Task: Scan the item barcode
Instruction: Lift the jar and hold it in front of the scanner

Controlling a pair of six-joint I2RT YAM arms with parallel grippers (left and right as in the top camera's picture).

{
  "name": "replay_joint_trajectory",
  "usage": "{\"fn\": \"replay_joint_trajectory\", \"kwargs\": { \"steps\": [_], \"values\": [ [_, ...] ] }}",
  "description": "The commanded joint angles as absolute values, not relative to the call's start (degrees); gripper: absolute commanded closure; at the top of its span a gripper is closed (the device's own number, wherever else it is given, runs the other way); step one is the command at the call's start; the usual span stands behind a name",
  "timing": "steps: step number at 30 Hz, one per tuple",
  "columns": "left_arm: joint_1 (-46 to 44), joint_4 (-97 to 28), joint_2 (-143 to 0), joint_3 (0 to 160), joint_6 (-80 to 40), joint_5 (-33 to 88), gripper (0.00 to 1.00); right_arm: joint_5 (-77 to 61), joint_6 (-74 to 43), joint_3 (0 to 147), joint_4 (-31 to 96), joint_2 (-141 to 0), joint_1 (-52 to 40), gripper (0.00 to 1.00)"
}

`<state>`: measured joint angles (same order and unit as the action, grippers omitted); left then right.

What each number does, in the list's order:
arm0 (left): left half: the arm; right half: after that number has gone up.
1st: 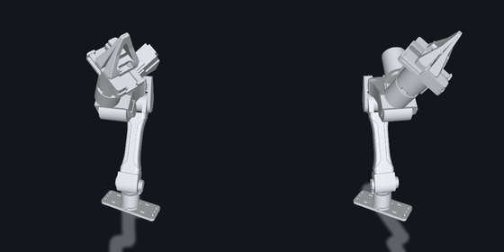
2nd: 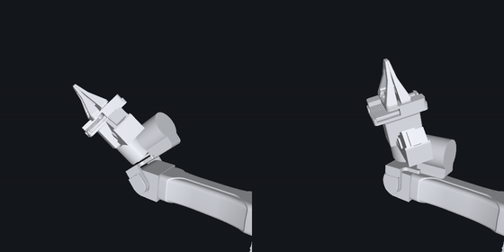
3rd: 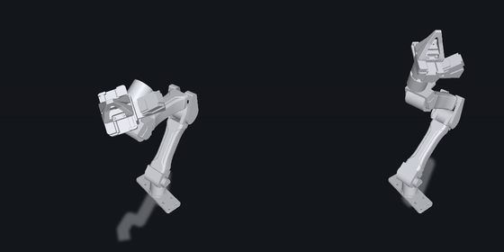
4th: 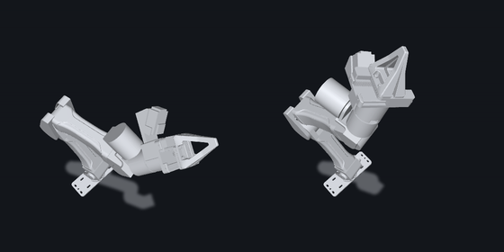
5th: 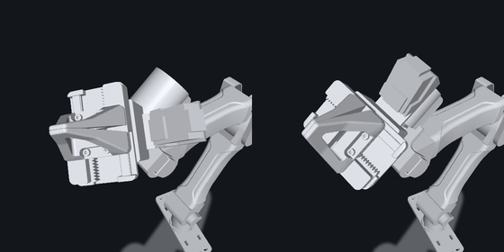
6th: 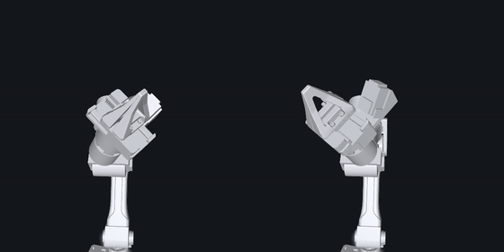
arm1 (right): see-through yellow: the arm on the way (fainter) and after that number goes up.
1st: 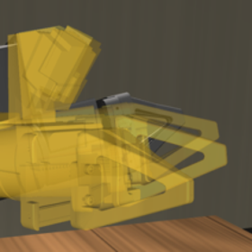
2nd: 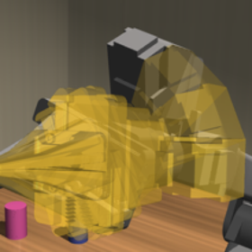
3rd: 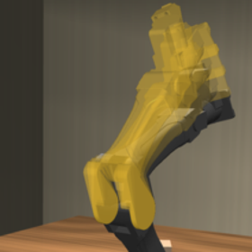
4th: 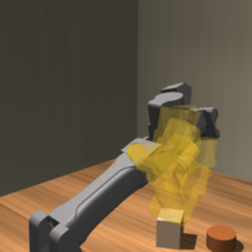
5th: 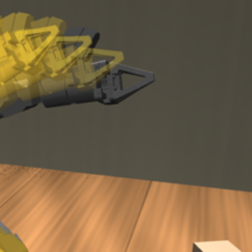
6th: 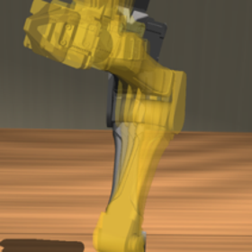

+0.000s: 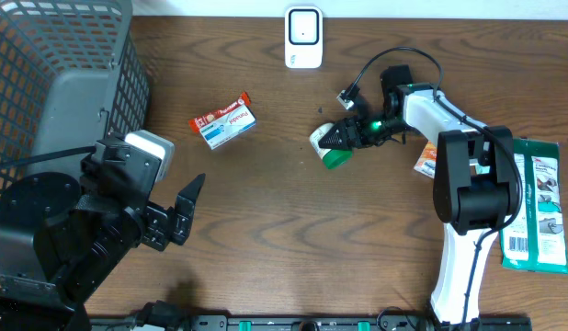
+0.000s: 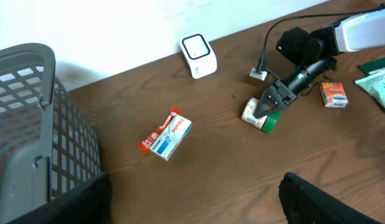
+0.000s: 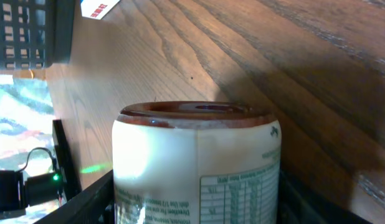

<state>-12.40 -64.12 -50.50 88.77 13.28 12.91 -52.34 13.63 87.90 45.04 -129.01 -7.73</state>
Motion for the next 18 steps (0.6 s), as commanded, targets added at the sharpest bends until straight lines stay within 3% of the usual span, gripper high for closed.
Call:
{"fn": "replay_joint_trajectory", "kwargs": {
  "steps": [1,8,16,18],
  "values": [
    [-12.3,-64.1,-50.5,89.1,13.0,12.4,0.14,-52.2,14.0,87.2,44.9,-130.4,-7.5,0.38],
    [-12.3,-64.1,-50.5,89.1,13.0,12.4,0.14,-56.6,14.0,87.2,44.4,-130.4,-7.4,0.49],
    [-12.3,-64.1,-50.5,89.1,13.0,12.4,0.14,-88.9,11.4,87.2,36.9,-130.4,-4.3,0.56],
    [-12.3,-64.1,-50.5,89.1,13.0,12.4,0.14,-89.4,5.4,87.4,34.2,-130.4,-4.0,0.56]
  ]
}}
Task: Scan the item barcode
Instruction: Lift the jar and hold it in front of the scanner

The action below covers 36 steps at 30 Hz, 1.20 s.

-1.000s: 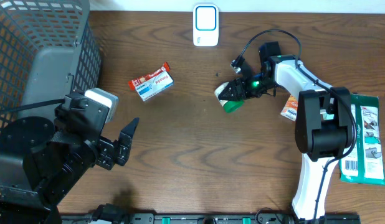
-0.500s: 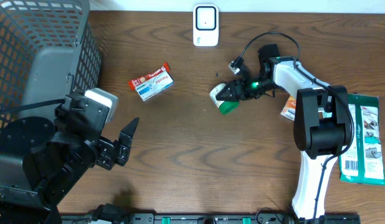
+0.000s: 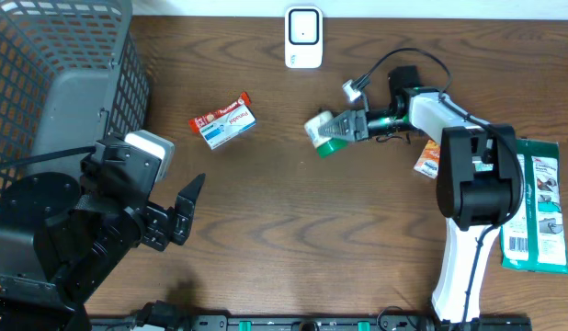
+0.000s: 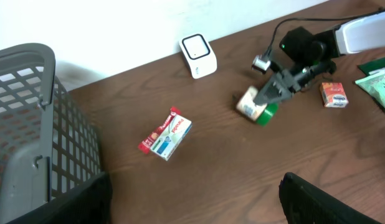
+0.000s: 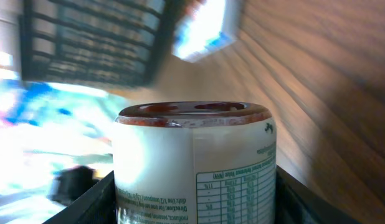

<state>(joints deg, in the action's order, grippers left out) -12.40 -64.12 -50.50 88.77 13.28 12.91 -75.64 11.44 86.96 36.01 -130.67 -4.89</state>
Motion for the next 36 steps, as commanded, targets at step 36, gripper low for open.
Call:
{"fn": "replay_joint_trajectory", "kwargs": {
  "steps": [36],
  "values": [
    [-12.3,-64.1,-50.5,89.1,13.0,12.4,0.14,-87.3,-101.1,87.4,-59.0,-128.2,-6.3,0.71]
  ]
}}
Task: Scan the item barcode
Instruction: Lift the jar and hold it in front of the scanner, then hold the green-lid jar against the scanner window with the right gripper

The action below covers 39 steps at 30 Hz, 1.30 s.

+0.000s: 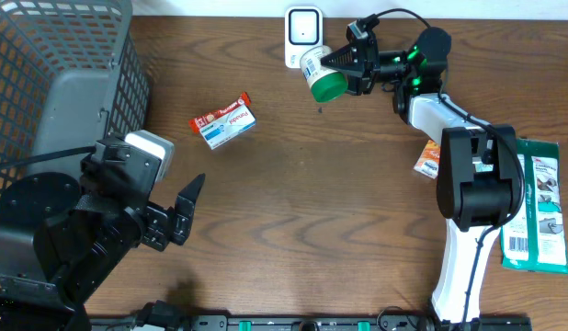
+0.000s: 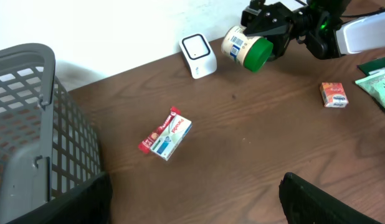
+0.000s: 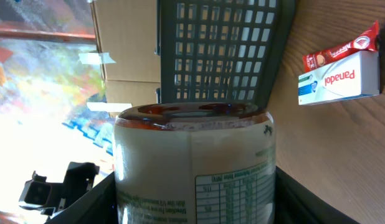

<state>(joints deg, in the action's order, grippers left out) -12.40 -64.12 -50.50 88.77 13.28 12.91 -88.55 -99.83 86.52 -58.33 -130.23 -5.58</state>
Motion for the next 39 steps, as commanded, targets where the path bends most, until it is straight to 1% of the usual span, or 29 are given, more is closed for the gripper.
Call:
{"fn": "replay_joint_trajectory", "kwargs": {
  "steps": [1,3,8,10,11,13,14,17,18,19,30,32,33,34,35,37,38,39],
  "values": [
    [-12.3,-64.1,-50.5,89.1,13.0,12.4,0.14,-86.9,-101.1,87.4,-59.0,-128.2,-6.5,0.70],
    [-12.3,-64.1,-50.5,89.1,13.0,12.4,0.14,-85.3,-101.1,87.4,-59.1,-128.2,-7.2,0.70],
    [-12.3,-64.1,-50.5,89.1,13.0,12.4,0.14,-82.3,-102.1,87.4,-61.5,-128.2,-9.1,0.73],
    [-12.3,-64.1,-50.5,89.1,13.0,12.4,0.14,-80.0,-105.0,87.4,-64.3,-128.2,-9.2,0.75],
    [-12.3,-64.1,-50.5,89.1,13.0,12.4,0.14,-77.6,-109.8,87.4,-69.2,-128.4,-9.0,0.80],
    [-12.3,-64.1,-50.5,89.1,13.0,12.4,0.14,-74.2,-116.5,87.4,-76.8,-128.4,-8.3,0.84],
    [-12.3,-64.1,-50.5,89.1,13.0,12.4,0.14,-70.7,-117.5,87.4,-82.8,-128.6,-7.5,0.90],
    [-12.3,-64.1,-50.5,89.1,13.0,12.4,0.14,-70.6,-117.5,87.4,-85.1,-128.6,-6.8,0.90],
    [-12.3,-64.1,-50.5,89.1,13.0,12.4,0.14,-71.0,-117.5,87.4,-85.1,-128.6,-6.8,0.93],
    [-12.3,-64.1,-50.5,89.1,13.0,12.4,0.14,-71.2,-117.5,87.4,-85.1,-128.6,-6.9,0.99],
    [-12.3,-64.1,-50.5,89.1,13.0,12.4,0.14,-71.1,-117.4,87.4,-84.8,-131.4,-7.9,0.99],
    [-12.3,-64.1,-50.5,89.1,13.0,12.4,0.14,-72.1,-113.7,87.5,-84.8,-131.5,-8.0,0.99],
    [-12.3,-64.1,-50.5,89.1,13.0,12.4,0.14,-74.2,-109.4,88.6,-84.3,-131.4,-8.2,0.99],
    [-12.3,-64.1,-50.5,89.1,13.0,12.4,0.14,-77.8,-102.2,90.3,-77.7,-131.4,-9.0,0.99],
    [-12.3,-64.1,-50.5,89.1,13.0,12.4,0.14,-78.7,-98.4,90.8,-72.9,-131.4,-9.5,0.99],
    [-12.3,-64.1,-50.5,89.1,13.0,12.4,0.14,-78.2,-82.9,91.8,-54.7,-131.4,-11.5,0.98],
    [-12.3,-64.1,-50.5,89.1,13.0,12.4,0.14,-75.1,-72.1,92.2,-41.0,-131.4,-12.8,0.99],
    [-12.3,-64.1,-50.5,89.1,13.0,12.4,0.14,-72.4,-66.2,92.4,-33.5,-131.4,-13.6,0.99]
  ]
}}
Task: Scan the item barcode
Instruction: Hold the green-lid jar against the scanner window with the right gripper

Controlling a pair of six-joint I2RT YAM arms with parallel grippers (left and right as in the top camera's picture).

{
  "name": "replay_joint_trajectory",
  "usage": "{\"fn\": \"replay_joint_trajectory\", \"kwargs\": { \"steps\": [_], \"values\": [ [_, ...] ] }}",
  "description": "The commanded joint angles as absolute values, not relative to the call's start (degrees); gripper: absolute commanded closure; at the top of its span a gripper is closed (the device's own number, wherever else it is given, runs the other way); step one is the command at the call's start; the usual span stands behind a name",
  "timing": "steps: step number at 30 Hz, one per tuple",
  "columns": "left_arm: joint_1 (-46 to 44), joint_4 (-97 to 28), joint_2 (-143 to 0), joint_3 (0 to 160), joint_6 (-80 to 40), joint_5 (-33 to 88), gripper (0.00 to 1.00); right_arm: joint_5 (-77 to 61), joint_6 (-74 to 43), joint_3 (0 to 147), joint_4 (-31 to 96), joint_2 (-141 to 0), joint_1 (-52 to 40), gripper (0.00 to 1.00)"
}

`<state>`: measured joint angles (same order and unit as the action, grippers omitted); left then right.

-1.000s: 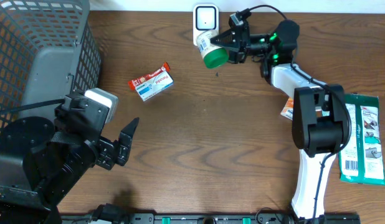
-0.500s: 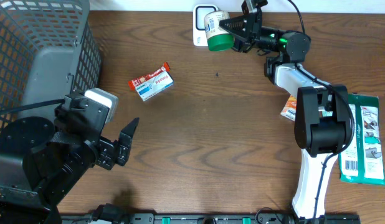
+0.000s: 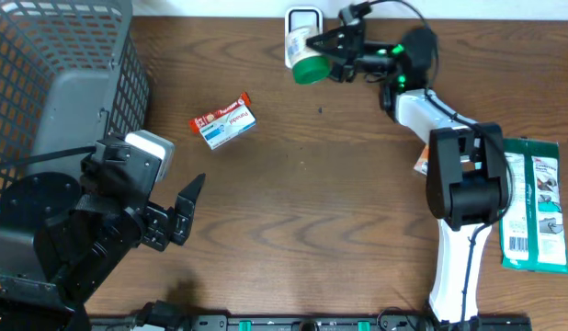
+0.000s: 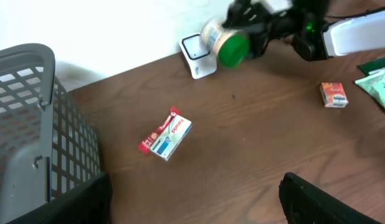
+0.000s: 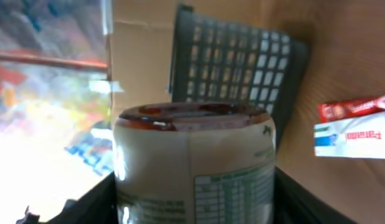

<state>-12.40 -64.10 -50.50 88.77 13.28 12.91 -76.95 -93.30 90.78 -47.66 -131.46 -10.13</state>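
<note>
A cream jar with a green lid (image 3: 302,51) hangs in the air at the table's back edge, my right gripper (image 3: 332,44) shut on it. The jar lies sideways, right in front of the white barcode scanner (image 3: 303,15), partly covering it. The left wrist view shows the jar (image 4: 221,42) blurred beside the scanner (image 4: 194,53). In the right wrist view the jar (image 5: 194,163) fills the space between the fingers, label facing the camera. My left gripper (image 3: 178,213) stays open at the front left, holding nothing.
A grey wire basket (image 3: 59,83) stands at the back left. A Panadol box with a red packet (image 3: 223,121) lies left of centre. A small orange box (image 3: 426,162) and a green packet (image 3: 534,207) lie at the right.
My right gripper has carried the jar a little farther left and back, from just right of the scanner to directly in front of it. The left arm has not moved.
My right gripper was shut on the jar lying on the table right of centre. Then the jar was slightly nearer the back. Later it was held in the air just right of the scanner, and now it overlaps the scanner.
</note>
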Motion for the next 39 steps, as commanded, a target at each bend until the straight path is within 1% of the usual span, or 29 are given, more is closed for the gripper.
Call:
{"fn": "replay_joint_trajectory", "kwargs": {
  "steps": [1,7,8,9,10,11,14,16,17,19,20,23,26,27,28,29,30,32,36,39],
  "values": [
    [-12.3,-64.1,-50.5,89.1,13.0,12.4,0.13,-68.7,-59.7,92.9,-25.8,-131.4,-14.5,0.99],
    [-12.3,-64.1,-50.5,89.1,13.0,12.4,0.14,-52.4,-41.4,97.7,-6.0,-127.5,-17.8,0.99],
    [-12.3,-64.1,-50.5,89.1,13.0,12.4,0.14,-47.9,-36.5,99.1,0.1,-126.0,-18.2,0.99],
    [-12.3,-64.1,-50.5,89.1,13.0,12.4,0.14,-39.1,-29.0,101.6,9.7,-123.9,-18.9,0.99],
    [-12.3,-64.1,-50.5,89.1,13.0,12.4,0.14,-34.5,-25.7,103.3,14.5,-122.8,-19.4,0.99],
    [-12.3,-64.1,-50.5,89.1,13.0,12.4,0.14,-25.5,-19.8,106.5,22.0,-121.3,-20.4,0.99],
    [-12.3,-64.1,-50.5,89.1,13.0,12.4,0.14,-12.3,-11.5,112.3,31.3,-120.3,-22.1,0.99],
    [-12.3,-64.1,-50.5,89.1,13.0,12.4,0.14,0.2,-4.9,117.4,37.3,-120.3,-23.9,0.99],
    [-12.3,-64.1,-50.5,89.1,13.0,12.4,0.14,8.1,0.8,119.0,38.2,-120.3,-25.3,0.99],
    [-12.3,-64.1,-50.5,89.1,13.0,12.4,0.14,16.9,9.3,119.9,37.9,-120.3,-27.3,0.99],
    [-12.3,-64.1,-50.5,89.1,13.0,12.4,0.14,22.8,17.8,119.9,36.7,-120.4,-28.9,0.99],
    [-12.3,-64.1,-50.5,89.1,13.0,12.4,0.14,26.2,30.6,119.9,34.8,-120.7,-29.9,0.99],
    [-12.3,-64.1,-50.5,89.1,13.0,12.4,0.14,26.0,43.2,119.9,31.9,-121.9,-29.9,0.99],
    [-12.3,-64.1,-50.5,89.1,13.0,12.4,0.14,25.8,45.6,119.9,31.4,-122.0,-29.9,0.99],
    [-12.3,-64.1,-50.5,89.1,13.0,12.4,0.14,24.0,51.0,119.8,30.6,-122.8,-29.9,0.99],
    [-12.3,-64.1,-50.5,89.1,13.0,12.4,0.14,22.8,53.5,119.8,30.4,-122.9,-29.9,0.99],
    [-12.3,-64.1,-50.5,89.1,13.0,12.4,0.14,18.5,60.4,119.8,30.4,-123.7,-29.9,0.99],
    [-12.3,-64.1,-50.5,89.1,13.0,12.4,0.14,14.8,68.8,119.8,30.4,-124.8,-29.5,0.99],
    [-12.3,-64.1,-50.6,89.1,13.0,12.4,0.14,14.5,79.9,119.7,30.4,-127.9,-29.1,0.99],
    [-12.3,-64.1,-50.6,89.1,13.0,12.4,0.14,14.7,82.9,119.7,28.1,-130.7,-28.4,0.99]
  ]
}}
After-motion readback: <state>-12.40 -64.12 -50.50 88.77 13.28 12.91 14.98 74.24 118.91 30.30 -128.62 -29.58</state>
